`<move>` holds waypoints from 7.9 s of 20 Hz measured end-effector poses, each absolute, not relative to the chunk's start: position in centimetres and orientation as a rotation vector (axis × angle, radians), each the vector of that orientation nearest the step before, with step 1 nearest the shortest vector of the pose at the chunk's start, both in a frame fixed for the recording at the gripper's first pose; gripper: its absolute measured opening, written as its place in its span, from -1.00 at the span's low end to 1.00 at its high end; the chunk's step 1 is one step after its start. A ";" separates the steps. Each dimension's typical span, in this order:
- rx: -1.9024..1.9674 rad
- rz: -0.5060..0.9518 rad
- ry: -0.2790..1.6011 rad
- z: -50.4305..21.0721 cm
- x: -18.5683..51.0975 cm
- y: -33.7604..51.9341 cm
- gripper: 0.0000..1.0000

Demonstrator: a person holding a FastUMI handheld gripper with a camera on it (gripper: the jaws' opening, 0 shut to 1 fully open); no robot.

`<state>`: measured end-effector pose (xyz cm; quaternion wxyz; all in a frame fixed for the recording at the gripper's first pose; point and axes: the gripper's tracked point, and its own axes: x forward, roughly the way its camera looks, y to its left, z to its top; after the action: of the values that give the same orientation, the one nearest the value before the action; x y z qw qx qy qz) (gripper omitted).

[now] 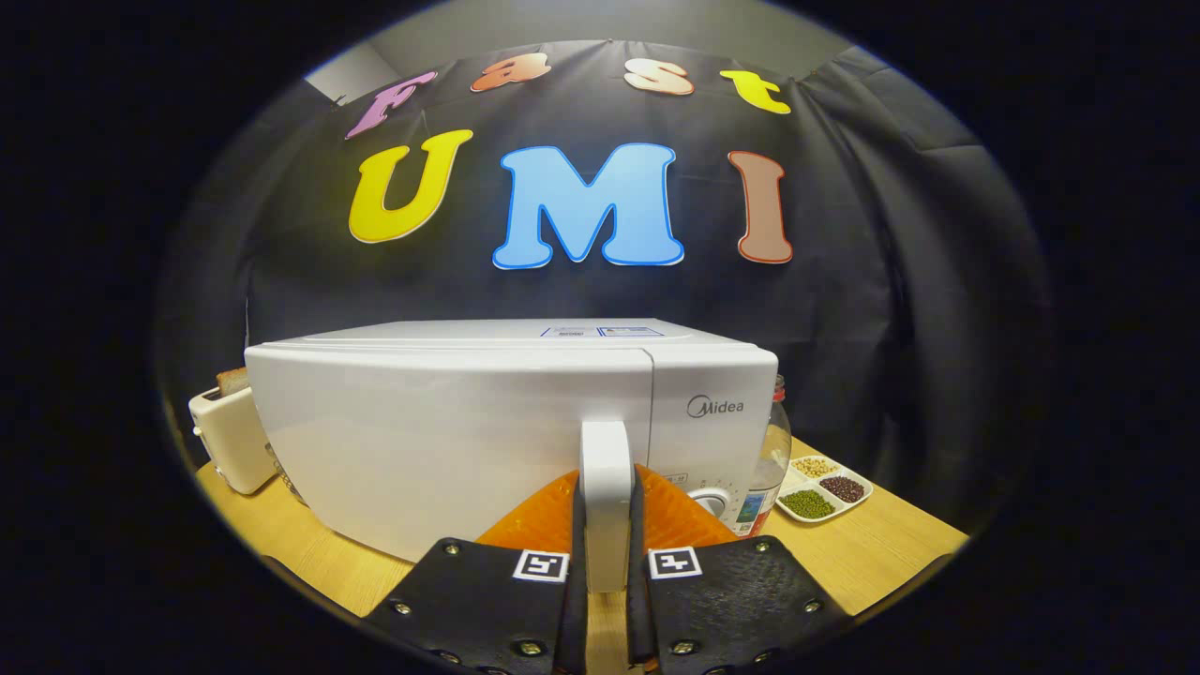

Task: Open the microwave, put the food inside, and close the microwave door.

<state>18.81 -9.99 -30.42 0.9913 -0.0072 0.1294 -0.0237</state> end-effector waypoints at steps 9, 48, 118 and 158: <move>0.060 0.157 0.306 -30.3 18.6 -9.6 -0.76; -0.029 0.078 0.190 -28.7 -8.6 19.1 -0.78; -0.201 0.165 0.364 -36.0 -6.5 -8.3 0.52; 0.510 -0.043 0.333 -36.5 26.6 4.9 0.56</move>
<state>26.65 4.93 -36.52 0.9538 0.2509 0.1637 -0.0212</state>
